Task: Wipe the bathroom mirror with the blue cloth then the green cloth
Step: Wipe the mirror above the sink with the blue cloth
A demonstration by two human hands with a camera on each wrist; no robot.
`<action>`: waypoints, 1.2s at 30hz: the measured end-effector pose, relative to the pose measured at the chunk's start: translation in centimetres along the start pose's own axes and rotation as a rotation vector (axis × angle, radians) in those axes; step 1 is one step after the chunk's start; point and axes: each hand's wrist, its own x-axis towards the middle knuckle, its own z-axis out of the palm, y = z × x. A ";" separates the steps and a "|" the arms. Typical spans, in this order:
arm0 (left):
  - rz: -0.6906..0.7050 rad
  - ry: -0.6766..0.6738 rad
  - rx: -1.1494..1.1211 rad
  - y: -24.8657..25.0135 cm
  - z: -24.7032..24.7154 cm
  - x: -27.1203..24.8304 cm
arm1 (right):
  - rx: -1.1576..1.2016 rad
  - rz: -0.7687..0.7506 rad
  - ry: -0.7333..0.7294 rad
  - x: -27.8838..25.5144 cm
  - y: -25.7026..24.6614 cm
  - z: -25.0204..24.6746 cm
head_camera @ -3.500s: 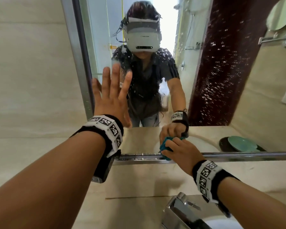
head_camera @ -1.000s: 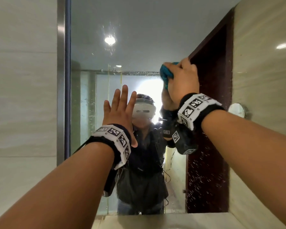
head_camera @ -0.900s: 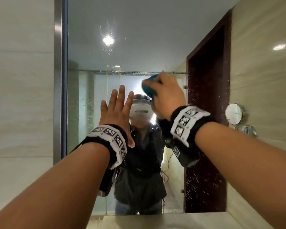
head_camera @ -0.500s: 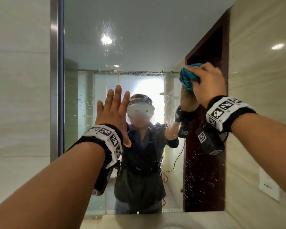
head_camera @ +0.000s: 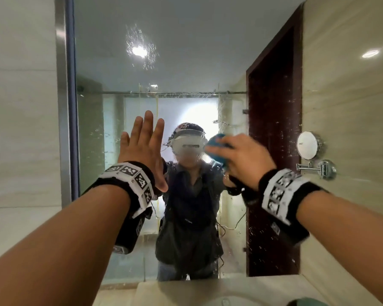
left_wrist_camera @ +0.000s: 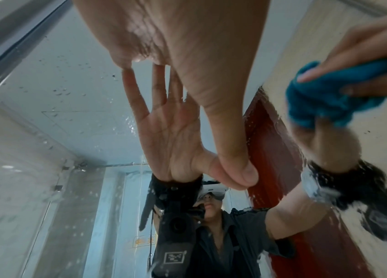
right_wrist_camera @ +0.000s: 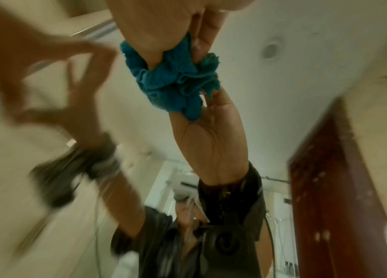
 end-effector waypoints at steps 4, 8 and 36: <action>-0.002 -0.001 -0.007 0.0 -0.2 -0.1 | 0.065 0.383 0.122 1.7 4.2 -3.4; 0.002 0.007 -0.020 0.1 -0.5 -0.4 | 0.051 0.385 0.075 1.1 3.5 -2.7; -0.029 -0.061 -0.036 5.9 6.8 -5.4 | 0.019 -0.126 -0.283 -12.7 -4.3 3.1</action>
